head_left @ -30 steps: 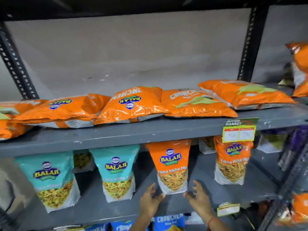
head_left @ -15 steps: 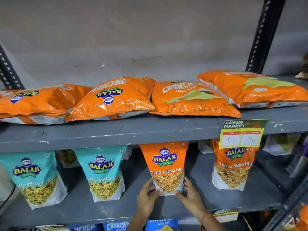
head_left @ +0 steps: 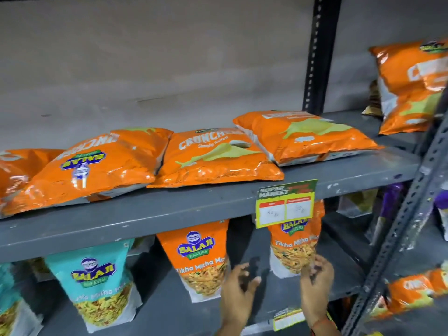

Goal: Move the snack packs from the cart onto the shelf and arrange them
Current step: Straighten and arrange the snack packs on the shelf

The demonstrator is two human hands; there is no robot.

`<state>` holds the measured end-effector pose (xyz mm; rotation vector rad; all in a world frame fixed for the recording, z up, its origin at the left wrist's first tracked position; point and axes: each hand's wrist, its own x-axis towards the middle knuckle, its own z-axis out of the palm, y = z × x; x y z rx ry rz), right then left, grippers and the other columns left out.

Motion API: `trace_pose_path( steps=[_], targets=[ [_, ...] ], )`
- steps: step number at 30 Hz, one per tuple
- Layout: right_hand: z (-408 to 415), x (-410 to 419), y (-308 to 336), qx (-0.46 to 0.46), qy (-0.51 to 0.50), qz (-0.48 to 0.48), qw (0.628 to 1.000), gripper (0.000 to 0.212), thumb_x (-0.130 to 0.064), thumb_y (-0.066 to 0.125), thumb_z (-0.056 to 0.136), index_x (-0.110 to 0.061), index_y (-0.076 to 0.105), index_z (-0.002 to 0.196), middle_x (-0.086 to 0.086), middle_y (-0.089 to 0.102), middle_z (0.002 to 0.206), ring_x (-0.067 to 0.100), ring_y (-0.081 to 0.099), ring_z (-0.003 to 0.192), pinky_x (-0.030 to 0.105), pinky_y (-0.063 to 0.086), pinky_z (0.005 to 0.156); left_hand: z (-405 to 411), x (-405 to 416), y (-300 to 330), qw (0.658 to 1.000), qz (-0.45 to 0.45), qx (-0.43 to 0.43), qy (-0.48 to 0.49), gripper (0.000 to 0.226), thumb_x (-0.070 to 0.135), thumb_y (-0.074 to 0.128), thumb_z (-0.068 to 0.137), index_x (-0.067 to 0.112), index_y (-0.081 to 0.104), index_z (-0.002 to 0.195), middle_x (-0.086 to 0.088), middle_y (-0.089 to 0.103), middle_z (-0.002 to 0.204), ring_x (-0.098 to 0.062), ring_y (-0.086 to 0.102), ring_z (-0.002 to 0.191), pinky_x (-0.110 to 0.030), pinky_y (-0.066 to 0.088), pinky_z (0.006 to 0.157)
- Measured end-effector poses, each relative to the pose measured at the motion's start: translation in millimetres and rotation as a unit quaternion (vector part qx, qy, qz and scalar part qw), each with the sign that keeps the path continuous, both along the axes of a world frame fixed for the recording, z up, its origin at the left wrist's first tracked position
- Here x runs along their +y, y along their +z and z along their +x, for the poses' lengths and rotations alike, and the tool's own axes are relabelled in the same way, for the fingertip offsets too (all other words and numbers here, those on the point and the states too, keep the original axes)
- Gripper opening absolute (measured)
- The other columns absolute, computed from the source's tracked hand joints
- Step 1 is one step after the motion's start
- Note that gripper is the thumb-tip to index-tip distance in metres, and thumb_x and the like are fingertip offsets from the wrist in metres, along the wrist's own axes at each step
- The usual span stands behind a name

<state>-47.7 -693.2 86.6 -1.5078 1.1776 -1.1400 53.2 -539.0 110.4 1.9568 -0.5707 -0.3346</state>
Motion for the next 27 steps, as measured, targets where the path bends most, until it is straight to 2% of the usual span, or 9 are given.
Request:
trace_pose_path(
  steps=[2, 4, 6, 8, 12, 15, 18, 23, 27],
  targets=[
    [-7.1, -28.9, -13.3, 0.051, 0.061, 0.108, 0.991, 0.049, -0.005, 0.056, 0.085, -0.017, 0.038, 0.128, 0.014, 0.056, 0.105, 0.033, 0.057, 0.095, 0.043, 0.046, 0.087, 2.4, -24.1, -4.9, 0.996, -0.002, 0.077, -0.046, 0.059, 0.032, 0.077, 0.072, 0.033, 0.047, 0.123, 0.002, 0.063, 0.112, -0.01, 0.063, 0.087, -0.014, 0.05, 0.073],
    [-15.3, -52.0, -24.8, 0.097, 0.145, 0.15, 0.973, 0.059, -0.011, 0.058, 0.086, -0.019, 0.031, 0.138, 0.009, 0.058, 0.114, 0.029, 0.057, 0.107, 0.042, 0.044, 0.097, 1.8, -48.6, -10.3, 0.986, 0.008, 0.148, -0.082, 0.071, 0.02, 0.074, 0.076, 0.018, 0.036, 0.137, -0.006, 0.056, 0.123, -0.013, 0.057, 0.096, -0.011, 0.05, 0.072],
    [-21.0, -59.4, -20.9, 0.12, 0.205, 0.149, 0.96, 0.056, -0.017, 0.06, 0.087, -0.024, 0.036, 0.137, -0.001, 0.057, 0.12, 0.026, 0.054, 0.116, 0.043, 0.044, 0.099, -1.1, -64.4, -17.5, 0.982, 0.018, 0.174, -0.07, 0.076, 0.036, 0.076, 0.071, 0.022, 0.039, 0.136, -0.009, 0.061, 0.124, -0.013, 0.06, 0.096, -0.02, 0.054, 0.079],
    [-25.3, -61.7, -12.8, 0.117, 0.238, 0.145, 0.953, 0.052, -0.018, 0.061, 0.087, -0.025, 0.04, 0.135, -0.007, 0.055, 0.12, 0.022, 0.052, 0.117, 0.035, 0.042, 0.095, -3.6, -76.5, -29.7, 0.985, 0.021, 0.167, -0.032, 0.075, 0.067, 0.074, 0.052, 0.039, 0.053, 0.118, -0.003, 0.071, 0.108, -0.01, 0.068, 0.087, -0.039, 0.058, 0.082],
    [-36.1, -64.3, -5.3, 0.091, 0.267, 0.139, 0.949, 0.049, -0.014, 0.059, 0.089, -0.026, 0.04, 0.133, -0.006, 0.055, 0.119, 0.015, 0.053, 0.107, 0.031, 0.041, 0.095, -14.0, -90.2, -48.7, 0.985, -0.008, 0.173, 0.009, 0.063, 0.063, 0.075, 0.053, 0.035, 0.063, 0.109, 0.004, 0.074, 0.095, -0.009, 0.07, 0.084, -0.046, 0.058, 0.082],
    [-42.2, -69.2, -7.4, 0.086, 0.248, 0.13, 0.956, 0.047, -0.014, 0.056, 0.089, -0.025, 0.042, 0.133, -0.003, 0.057, 0.123, 0.016, 0.054, 0.108, 0.033, 0.042, 0.098, -20.4, -94.9, -49.0, 0.984, -0.027, 0.175, 0.002, 0.058, 0.056, 0.077, 0.058, 0.034, 0.064, 0.11, 0.007, 0.074, 0.092, -0.007, 0.07, 0.083, -0.046, 0.058, 0.081],
    [-45.1, -69.8, -11.4, 0.097, 0.249, 0.12, 0.956, 0.051, -0.015, 0.058, 0.089, -0.025, 0.04, 0.135, -0.003, 0.056, 0.123, 0.019, 0.053, 0.115, 0.039, 0.042, 0.104, -22.3, -95.4, -51.1, 0.986, -0.027, 0.164, 0.014, 0.067, 0.078, 0.069, 0.038, 0.05, 0.059, 0.098, 0.014, 0.071, 0.088, -0.006, 0.069, 0.086, -0.043, 0.058, 0.081],
    [-38.8, -60.3, -32.1, 0.085, 0.126, 0.115, 0.982, 0.065, -0.012, 0.068, 0.08, -0.021, 0.038, 0.136, 0.008, 0.048, 0.135, 0.031, 0.051, 0.12, 0.052, 0.045, 0.099, -24.1, -64.3, -35.8, 0.983, -0.054, 0.165, 0.058, 0.051, 0.026, 0.08, 0.068, 0.023, 0.063, 0.116, -0.003, 0.069, 0.092, -0.015, 0.068, 0.088, -0.045, 0.057, 0.085],
    [-19.7, -7.1, -38.0, 0.043, 0.021, 0.064, 0.997, 0.052, -0.007, 0.07, 0.07, -0.031, 0.048, 0.111, 0.014, 0.054, 0.114, 0.035, 0.06, 0.094, 0.046, 0.053, 0.082, -11.1, 0.4, -43.3, 0.982, -0.087, 0.136, 0.097, 0.054, 0.06, 0.079, 0.049, 0.045, 0.067, 0.099, 0.011, 0.074, 0.078, -0.007, 0.069, 0.078, -0.045, 0.059, 0.077]
  ],
)
